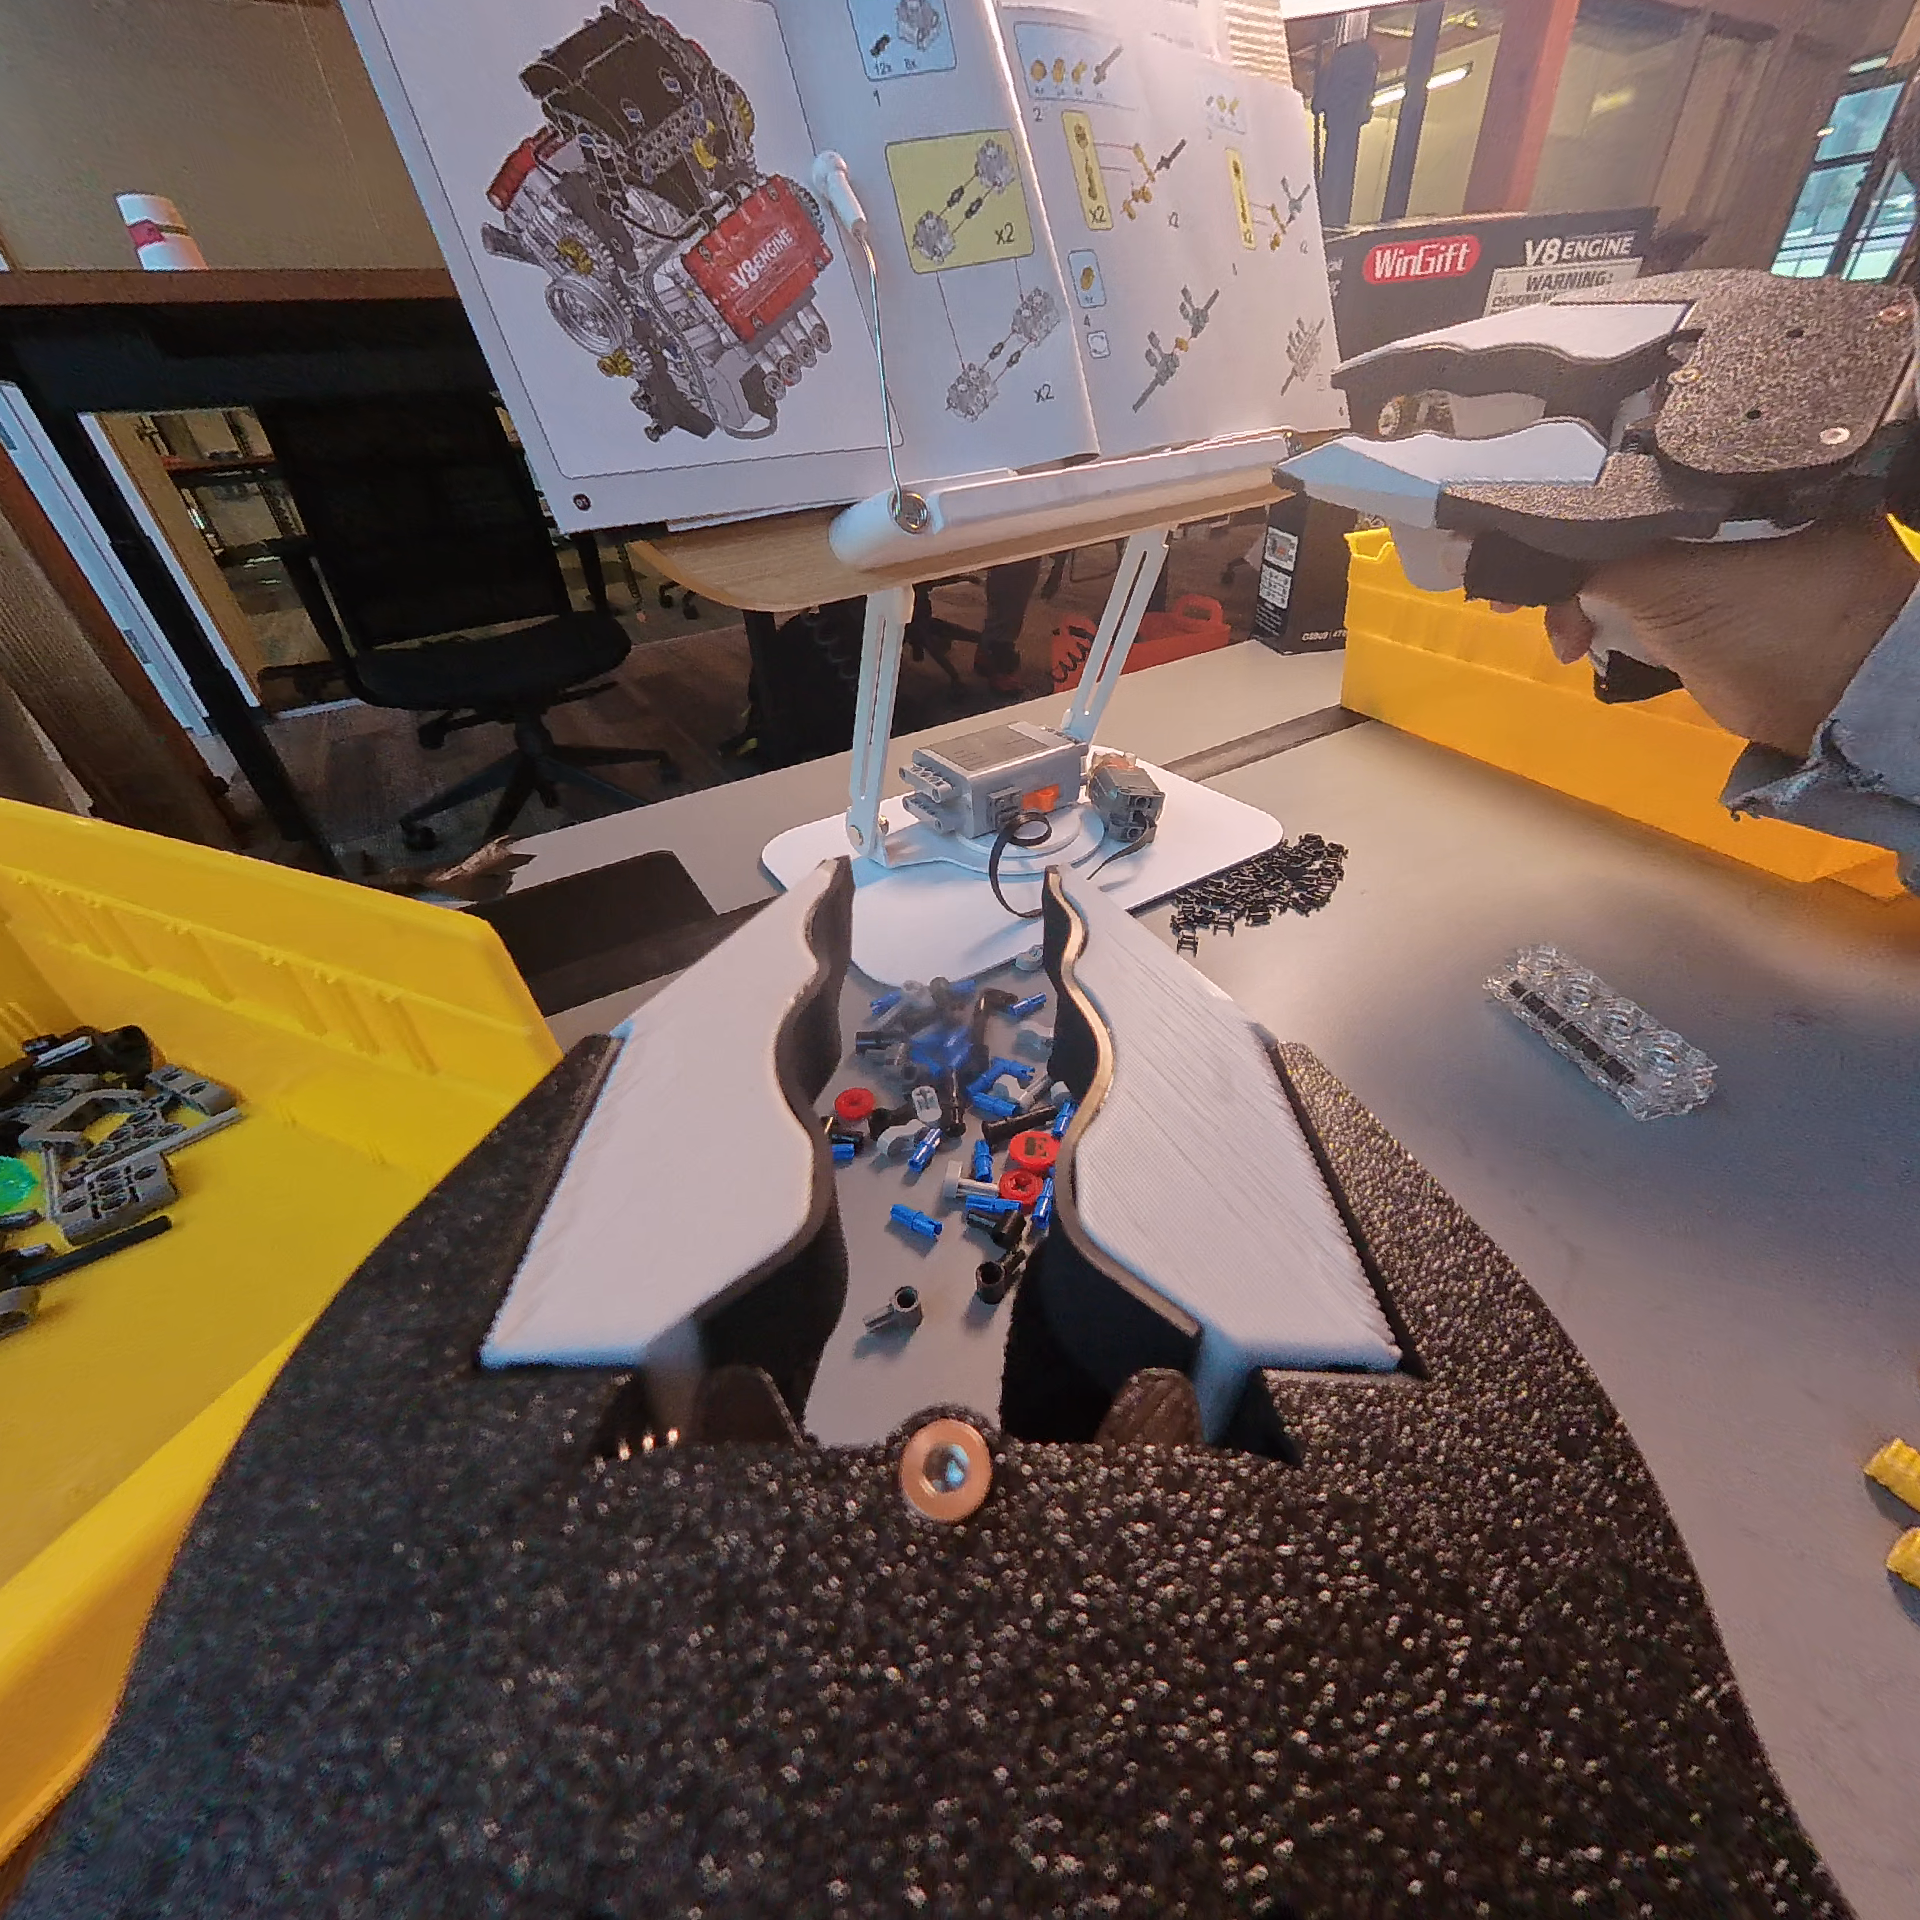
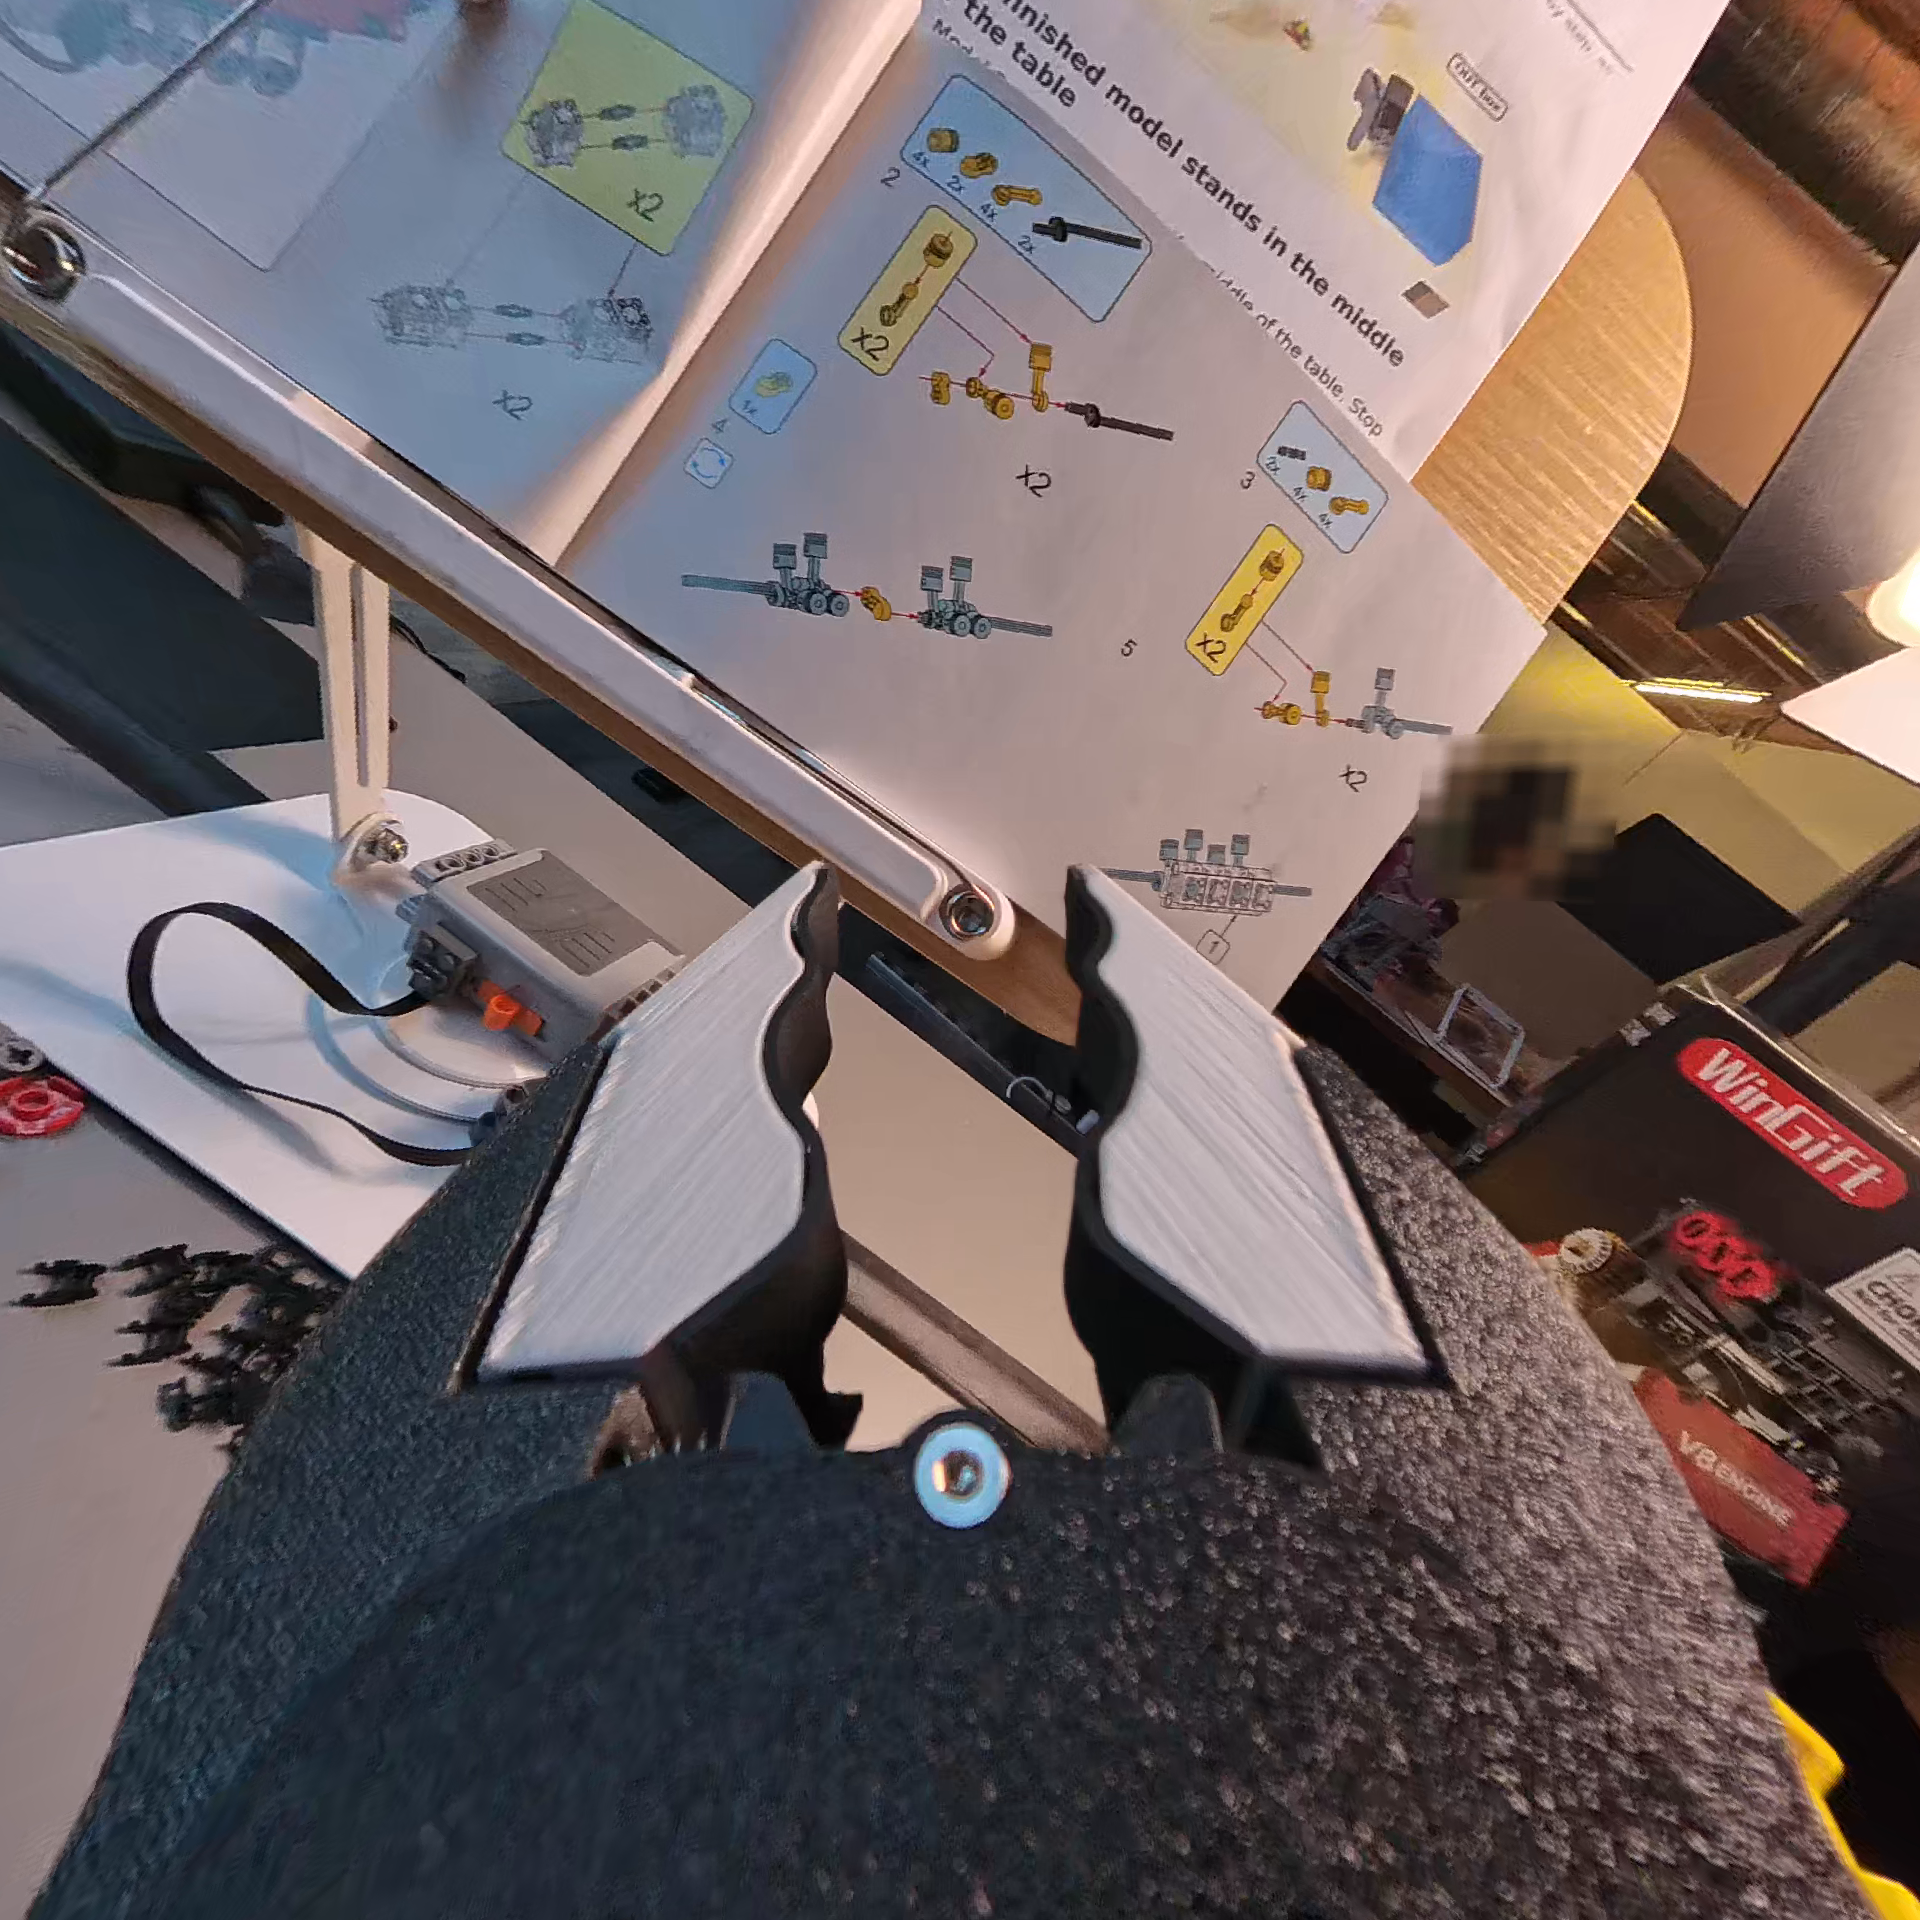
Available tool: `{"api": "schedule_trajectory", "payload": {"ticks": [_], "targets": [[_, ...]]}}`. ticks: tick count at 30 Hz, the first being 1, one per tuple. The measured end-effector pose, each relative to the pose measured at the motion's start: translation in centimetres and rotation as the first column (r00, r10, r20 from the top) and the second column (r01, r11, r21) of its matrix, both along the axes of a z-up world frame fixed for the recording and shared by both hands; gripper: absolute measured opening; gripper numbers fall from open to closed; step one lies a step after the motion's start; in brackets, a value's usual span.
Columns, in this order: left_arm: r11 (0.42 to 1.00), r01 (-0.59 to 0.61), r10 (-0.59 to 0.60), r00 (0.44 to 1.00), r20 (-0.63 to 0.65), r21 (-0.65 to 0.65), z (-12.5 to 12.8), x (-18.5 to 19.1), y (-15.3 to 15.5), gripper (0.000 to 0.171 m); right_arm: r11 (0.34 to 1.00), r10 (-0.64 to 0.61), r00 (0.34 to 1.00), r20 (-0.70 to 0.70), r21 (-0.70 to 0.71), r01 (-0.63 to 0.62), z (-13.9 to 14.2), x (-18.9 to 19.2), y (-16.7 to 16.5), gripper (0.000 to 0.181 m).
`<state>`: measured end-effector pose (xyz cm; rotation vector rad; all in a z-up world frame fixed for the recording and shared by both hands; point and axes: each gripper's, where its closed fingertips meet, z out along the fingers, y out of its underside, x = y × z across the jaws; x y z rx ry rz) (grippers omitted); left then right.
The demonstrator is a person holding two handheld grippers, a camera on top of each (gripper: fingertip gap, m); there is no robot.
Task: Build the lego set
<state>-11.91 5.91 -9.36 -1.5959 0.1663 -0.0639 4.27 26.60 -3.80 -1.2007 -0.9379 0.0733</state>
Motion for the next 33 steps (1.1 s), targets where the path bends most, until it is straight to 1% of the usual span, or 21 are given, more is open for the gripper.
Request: {"api": "schedule_trajectory", "payload": {"ticks": [3, 5, 7, 9, 14, 18, 29, 30, 31, 33], "targets": [[1.000, 0.002, -0.002, 1.000, 0.000, -0.006, -0.2, 0.1, 0.1, 0.035, 1.000, -0.012, 0.996, 0.089, -0.018, 0.014, -0.7, -0.5, 1.3, 0.052], [1.000, 0.003, -0.003, 1.000, -0.004, -0.016, -0.6, 0.1, 0.2, 0.034, 1.000, 0.000, 0.990, 0.139, 0.004, -0.001, -0.8, -1.0, 1.8, 0.047], [1.000, 0.003, -0.003, 1.000, -0.012, -0.024, -0.9, 0.1, 0.3, 0.034, 0.999, 0.003, 0.980, 0.200, 0.043, -0.012, -1.1, -1.4, 1.8, 0.032], [1.000, -0.001, 0.000, 1.000, -0.020, -0.026, -1.0, 0.1, 0.3, 0.033, 0.996, -0.021, 0.970, 0.243, 0.086, 0.000, -1.1, -1.3, 1.7, 0.028], [1.000, 0.004, -0.005, 1.000, -0.020, -0.028, -1.1, 0.1, 0.3, 0.033, 0.994, -0.046, 0.954, 0.295, 0.106, 0.015, -1.1, -1.2, 0.9, 0.025], [1.000, 0.009, -0.010, 1.000, -0.024, -0.027, -1.0, 0.3, 0.2, 0.033, 0.995, -0.046, 0.951, 0.307, 0.102, 0.016, -1.1, -1.3, -0.1, 0.023], [0.999, 0.023, -0.023, 1.000, -0.018, -0.032, -1.0, 0.6, 0.2, 0.033, 0.998, -0.026, 0.971, 0.238, 0.064, 0.011, -1.0, -1.5, 0.0, 0.027], [0.999, 0.023, -0.023, 1.000, -0.018, -0.033, -1.1, 0.7, 0.2, 0.033, 0.999, -0.007, 0.976, 0.220, 0.047, -0.003, -1.0, -1.6, -0.2, 0.028], [0.999, 0.022, -0.023, 1.000, -0.019, -0.033, -1.0, 0.6, 0.2, 0.033, 0.999, 0.038, 0.981, 0.189, 0.017, -0.042, -0.9, -1.9, -0.6, 0.028], [0.999, 0.019, -0.020, 1.000, -0.020, -0.029, -0.9, 0.6, 0.2, 0.033, 0.986, 0.158, 0.985, 0.068, -0.059, -0.154, -0.2, -2.4, -1.8, 0.035]]}}
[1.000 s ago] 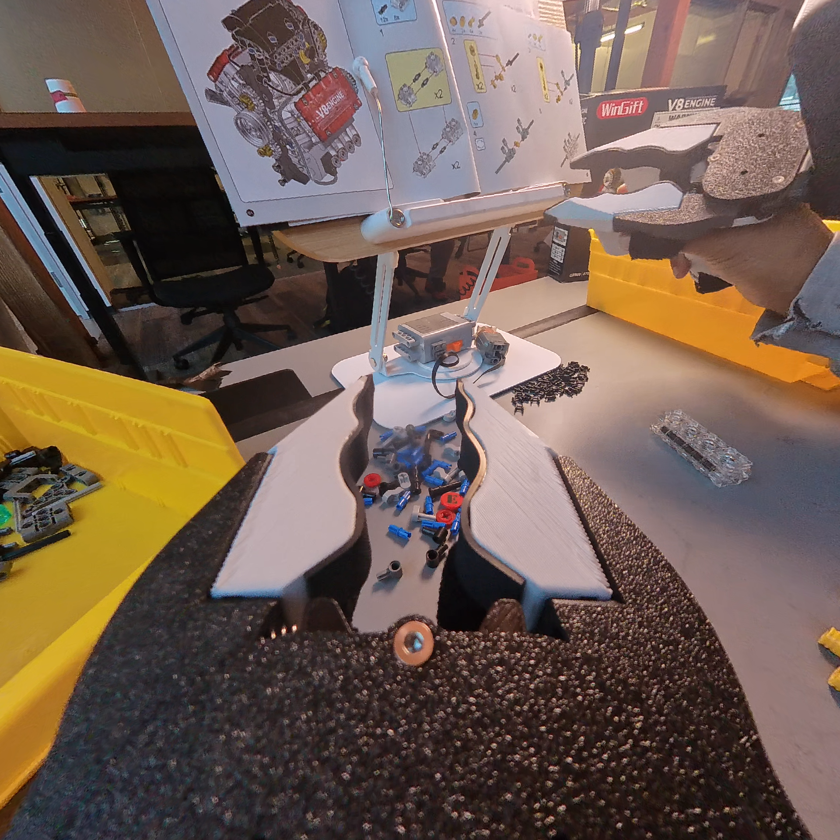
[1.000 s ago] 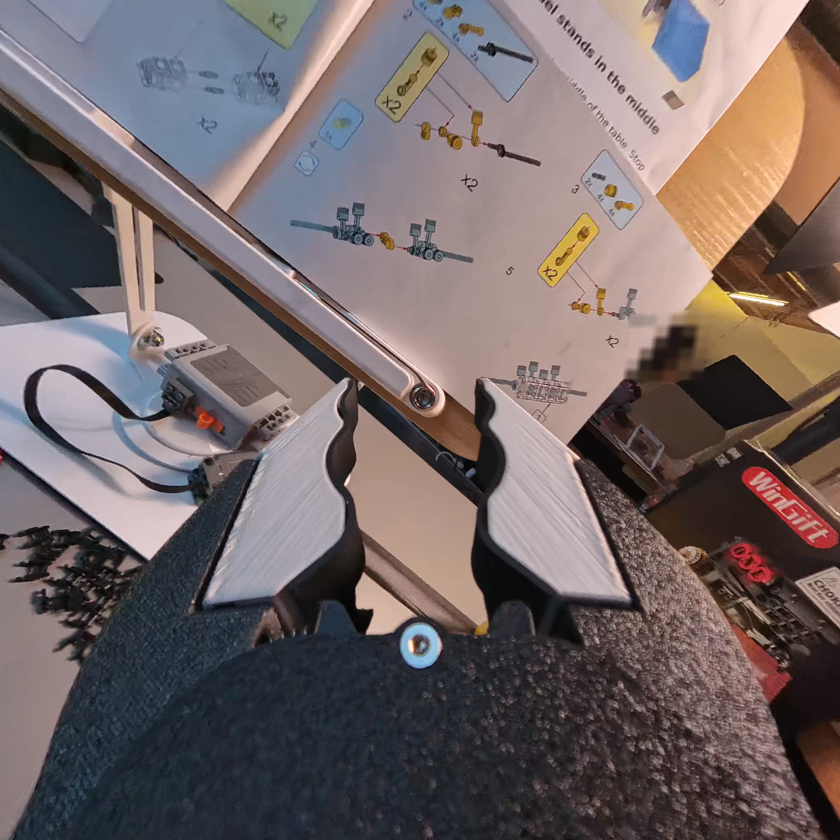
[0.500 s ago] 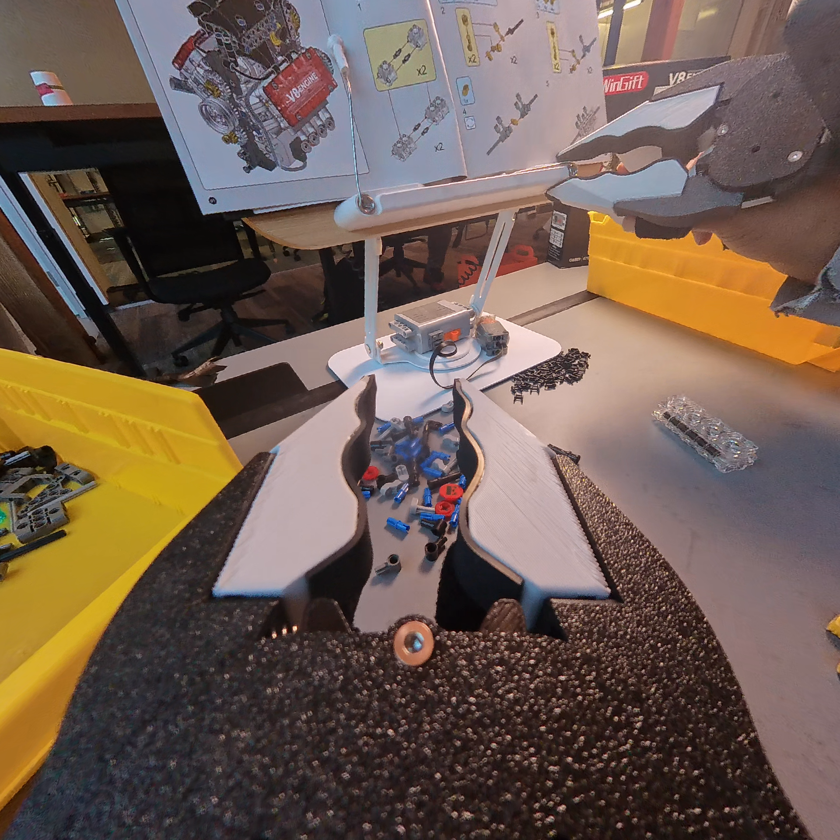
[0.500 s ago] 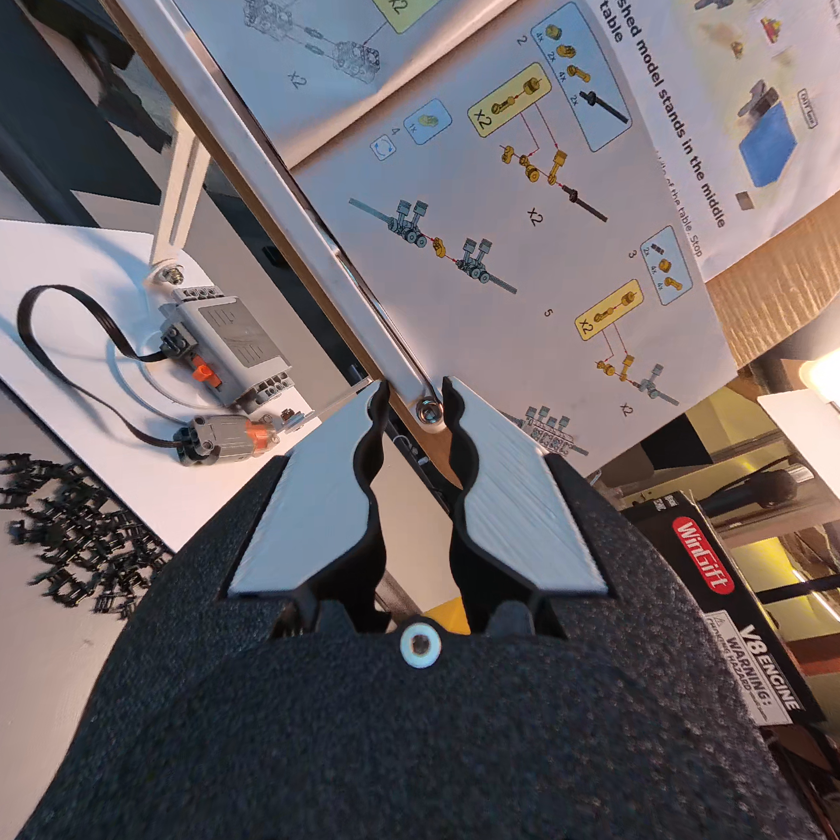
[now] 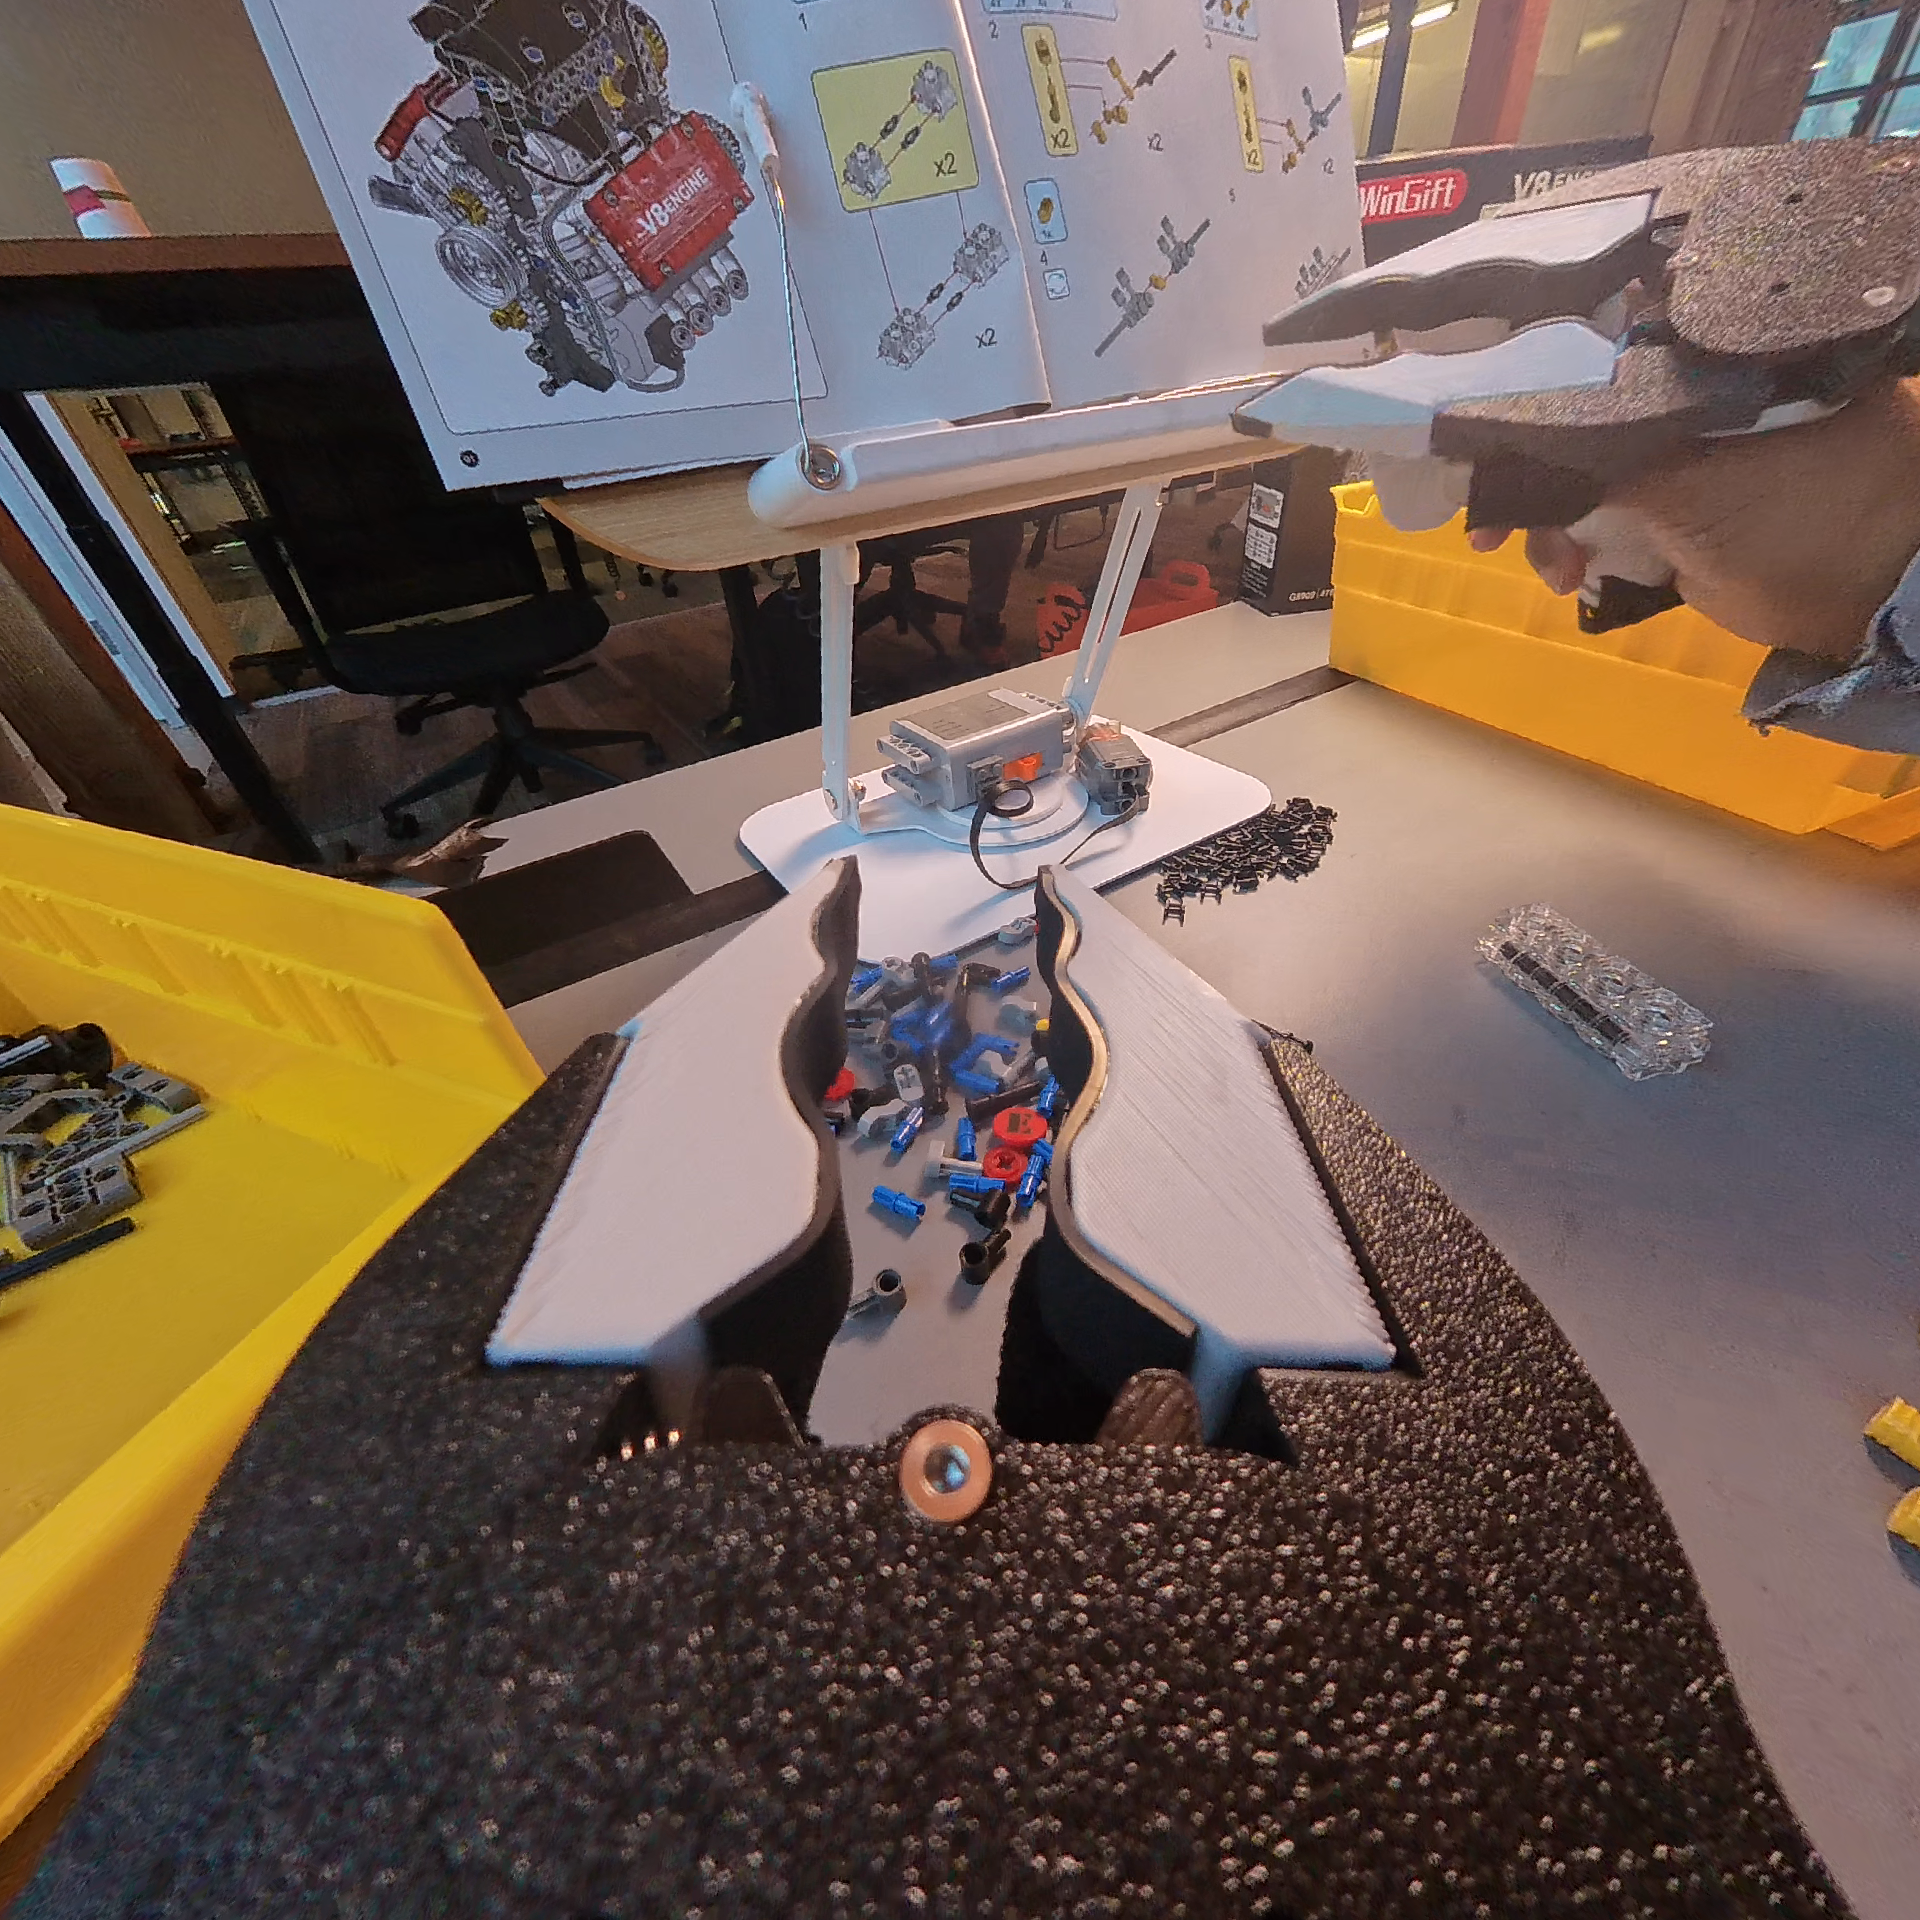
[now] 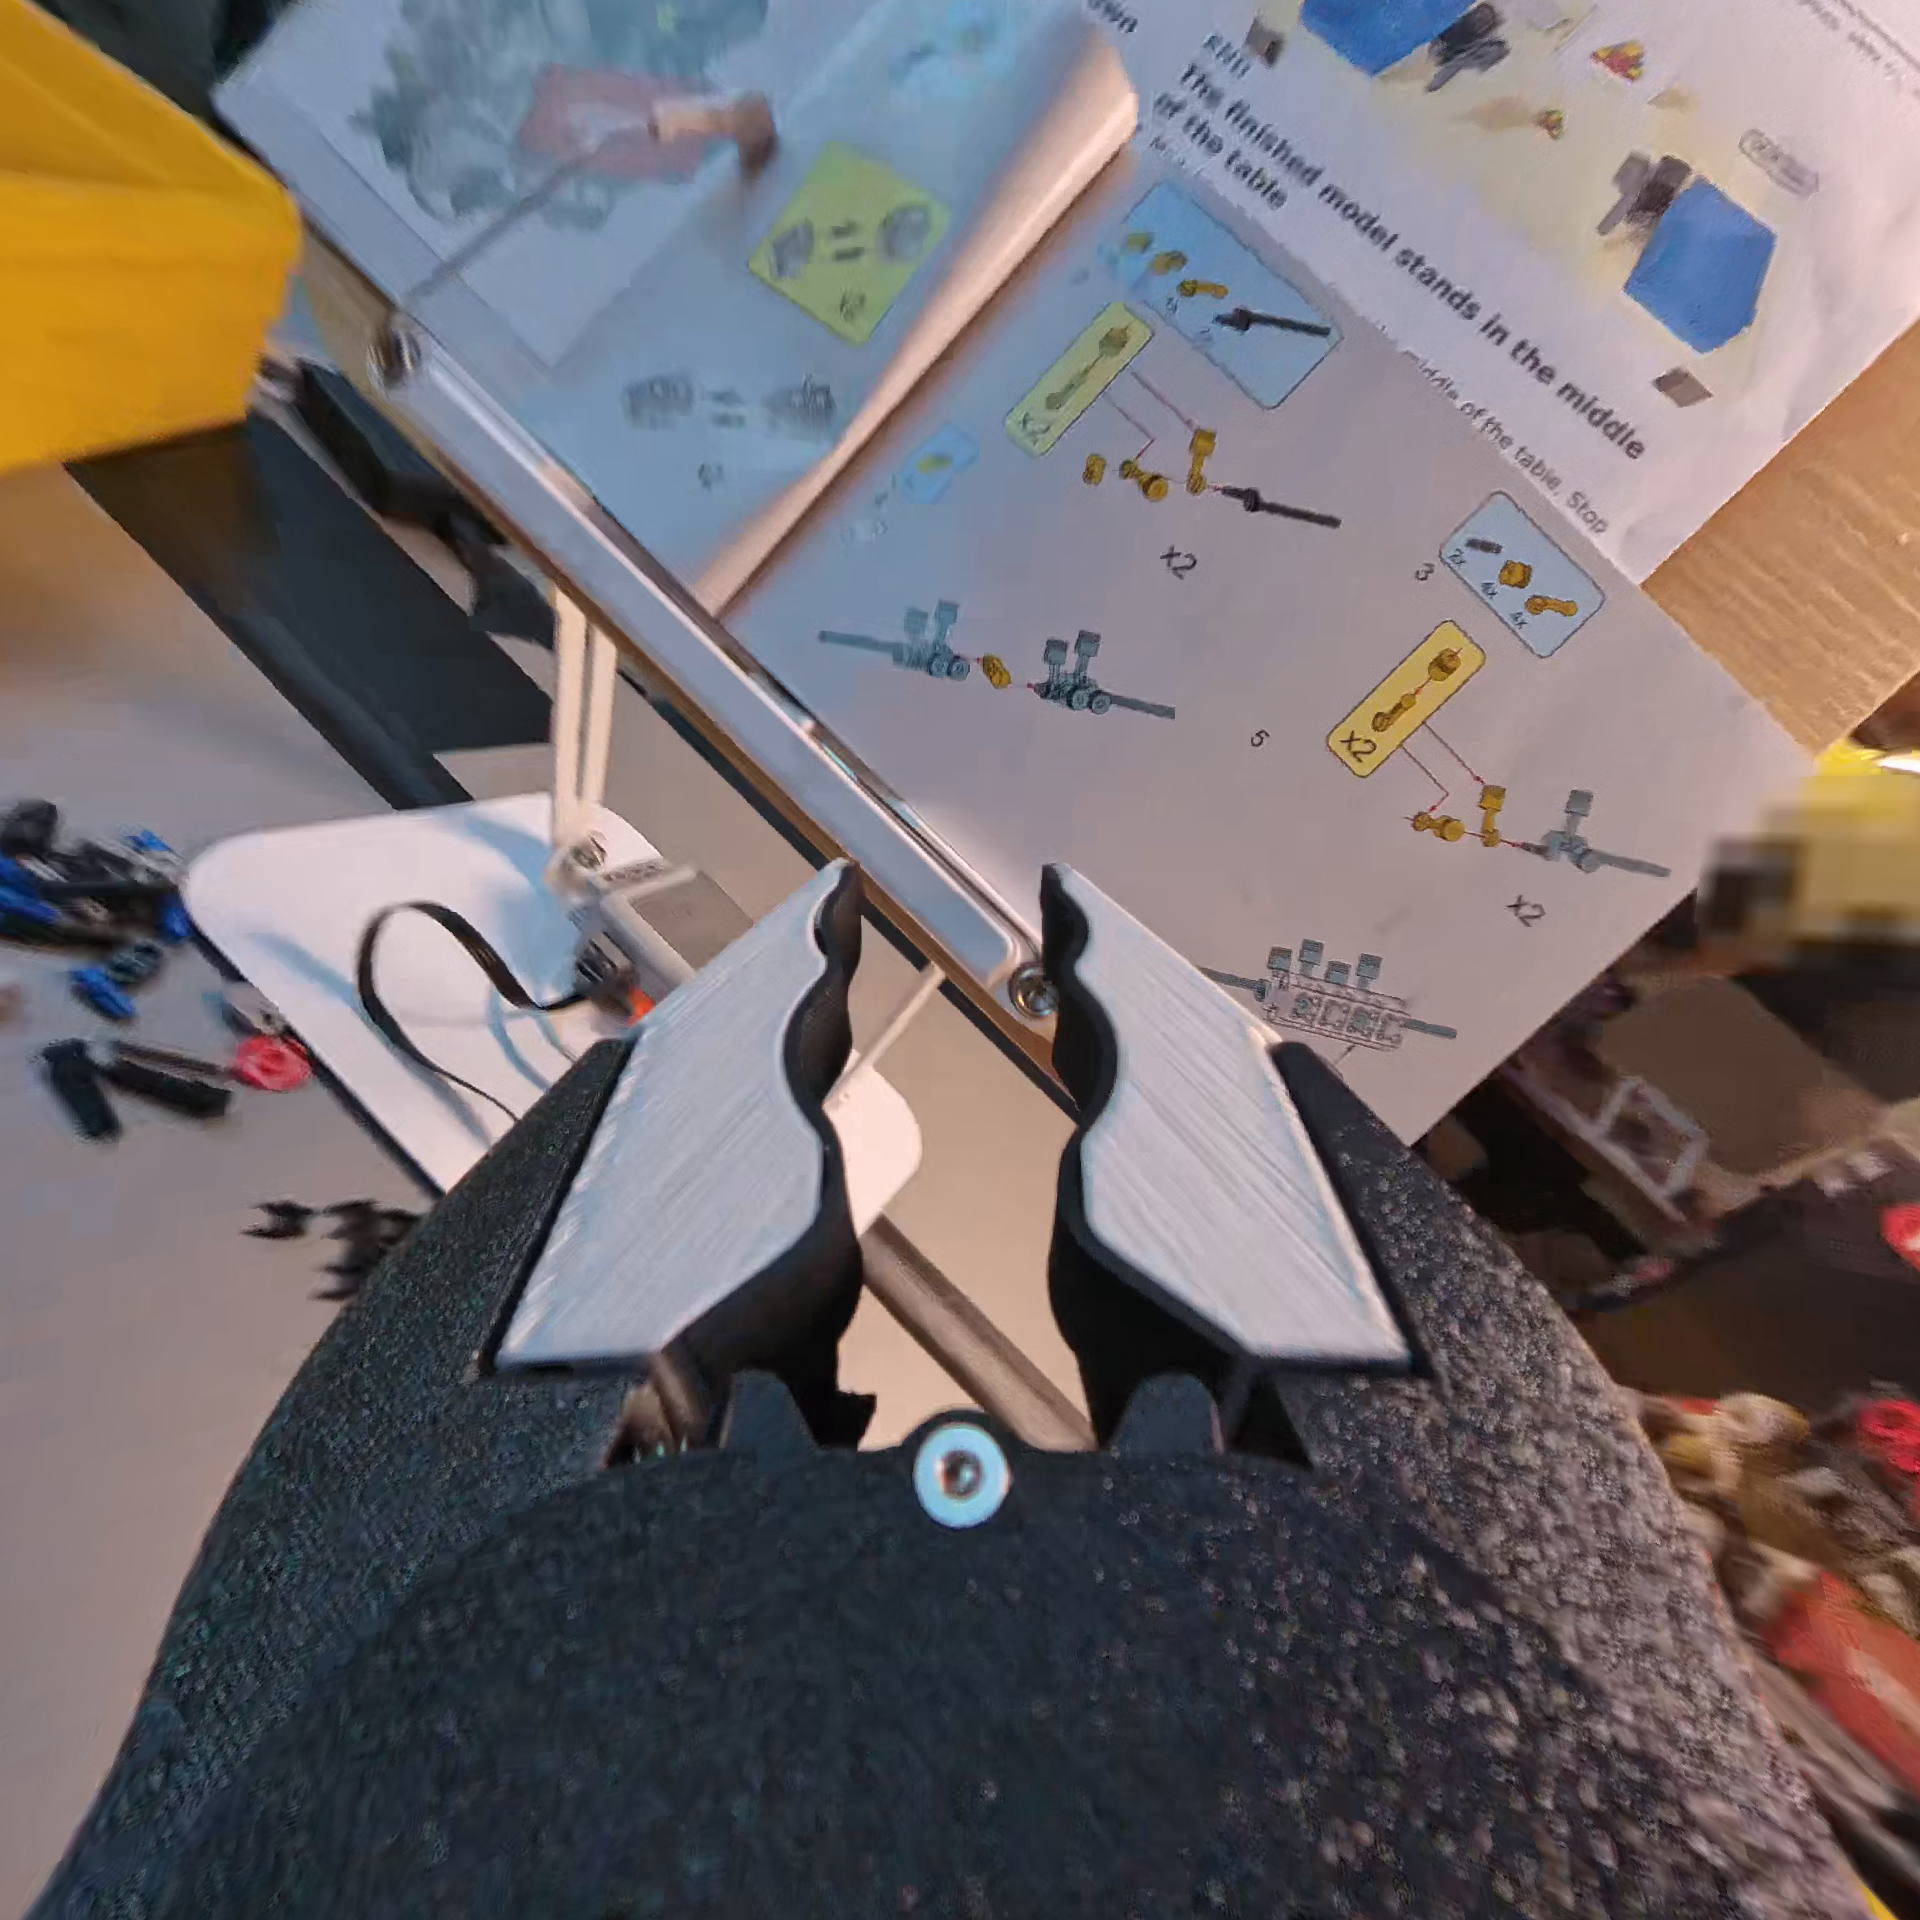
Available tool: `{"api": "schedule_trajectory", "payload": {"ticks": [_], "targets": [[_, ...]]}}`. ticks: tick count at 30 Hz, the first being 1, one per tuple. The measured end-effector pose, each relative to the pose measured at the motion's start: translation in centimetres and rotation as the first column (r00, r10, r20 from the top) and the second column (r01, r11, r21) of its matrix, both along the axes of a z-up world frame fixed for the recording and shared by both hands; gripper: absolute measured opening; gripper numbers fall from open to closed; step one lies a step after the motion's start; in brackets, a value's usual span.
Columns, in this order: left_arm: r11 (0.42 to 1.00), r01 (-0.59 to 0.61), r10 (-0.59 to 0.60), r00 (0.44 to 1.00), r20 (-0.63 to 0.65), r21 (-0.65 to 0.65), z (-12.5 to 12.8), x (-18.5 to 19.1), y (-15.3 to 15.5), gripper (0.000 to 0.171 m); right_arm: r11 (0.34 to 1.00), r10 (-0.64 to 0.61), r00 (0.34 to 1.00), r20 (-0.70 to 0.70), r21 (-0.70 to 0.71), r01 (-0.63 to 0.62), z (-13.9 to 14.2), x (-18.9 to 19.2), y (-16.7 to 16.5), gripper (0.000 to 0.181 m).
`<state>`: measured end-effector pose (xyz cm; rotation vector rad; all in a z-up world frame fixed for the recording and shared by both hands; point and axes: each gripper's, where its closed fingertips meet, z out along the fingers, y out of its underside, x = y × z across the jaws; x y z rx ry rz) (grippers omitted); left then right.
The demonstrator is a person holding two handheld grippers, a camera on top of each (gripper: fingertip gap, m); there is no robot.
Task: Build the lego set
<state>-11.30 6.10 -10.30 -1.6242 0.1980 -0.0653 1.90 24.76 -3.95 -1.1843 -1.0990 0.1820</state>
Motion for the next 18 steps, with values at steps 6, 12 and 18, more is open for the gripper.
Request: {"api": "schedule_trajectory", "payload": {"ticks": [6, 12, 18], "targets": [[1.000, 0.000, 0.000, 1.000, 0.002, -0.005, -0.2, 0.0, 0.0, 0.033, 0.948, -0.053, 0.939, -0.340, -0.313, -0.060, 1.5, 2.3, 1.7, 0.035], [1.000, 0.011, -0.011, 1.000, -0.004, -0.021, -0.7, 0.4, 0.2, 0.033, 0.934, -0.172, 0.901, -0.398, -0.356, 0.021, 1.0, 4.1, 3.6, 0.024], [1.000, 0.010, -0.010, 1.000, -0.010, -0.025, -0.9, 0.5, 0.2, 0.033, 0.932, -0.224, 0.894, -0.387, -0.353, 0.080, 0.7, 4.8, 4.5, 0.010]]}}
